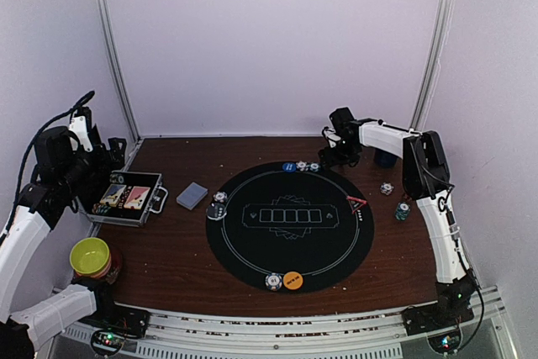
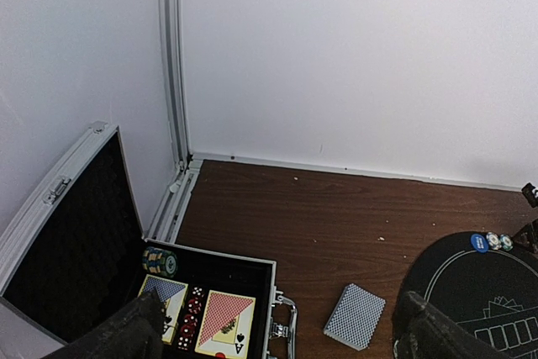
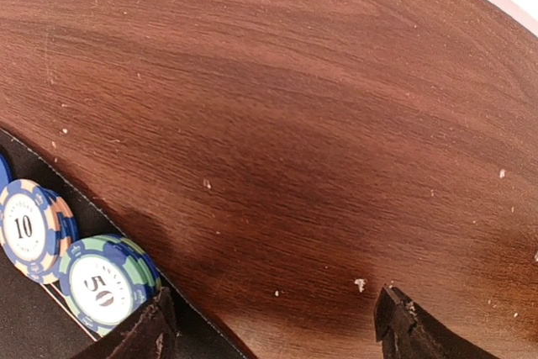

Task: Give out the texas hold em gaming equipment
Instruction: Pick up the pile of poker chips from the pile of poker chips.

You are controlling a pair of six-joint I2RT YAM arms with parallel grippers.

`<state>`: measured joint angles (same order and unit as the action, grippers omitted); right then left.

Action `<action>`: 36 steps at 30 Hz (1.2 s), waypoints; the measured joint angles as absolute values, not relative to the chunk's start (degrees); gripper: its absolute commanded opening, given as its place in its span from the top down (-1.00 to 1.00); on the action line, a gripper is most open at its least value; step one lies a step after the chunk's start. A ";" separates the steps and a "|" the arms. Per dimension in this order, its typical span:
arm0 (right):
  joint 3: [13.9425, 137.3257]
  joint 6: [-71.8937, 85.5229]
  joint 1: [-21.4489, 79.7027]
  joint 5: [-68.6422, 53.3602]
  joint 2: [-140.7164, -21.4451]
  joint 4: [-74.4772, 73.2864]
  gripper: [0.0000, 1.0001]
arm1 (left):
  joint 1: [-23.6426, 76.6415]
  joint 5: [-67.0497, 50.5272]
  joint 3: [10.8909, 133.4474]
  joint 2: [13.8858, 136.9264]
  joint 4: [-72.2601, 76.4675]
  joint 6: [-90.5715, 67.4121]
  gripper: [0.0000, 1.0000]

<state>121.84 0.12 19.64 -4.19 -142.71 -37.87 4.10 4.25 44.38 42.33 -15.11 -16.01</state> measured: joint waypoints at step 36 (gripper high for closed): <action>59.66 -20.18 0.56 -11.20 -85.69 -37.04 -0.76 | 4.05 4.29 44.36 42.72 -15.11 -16.01 -0.96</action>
<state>59.66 -20.18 0.56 -11.20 -85.69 -37.04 4.05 4.29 44.36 42.72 -15.11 -16.01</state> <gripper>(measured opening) 0.895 0.979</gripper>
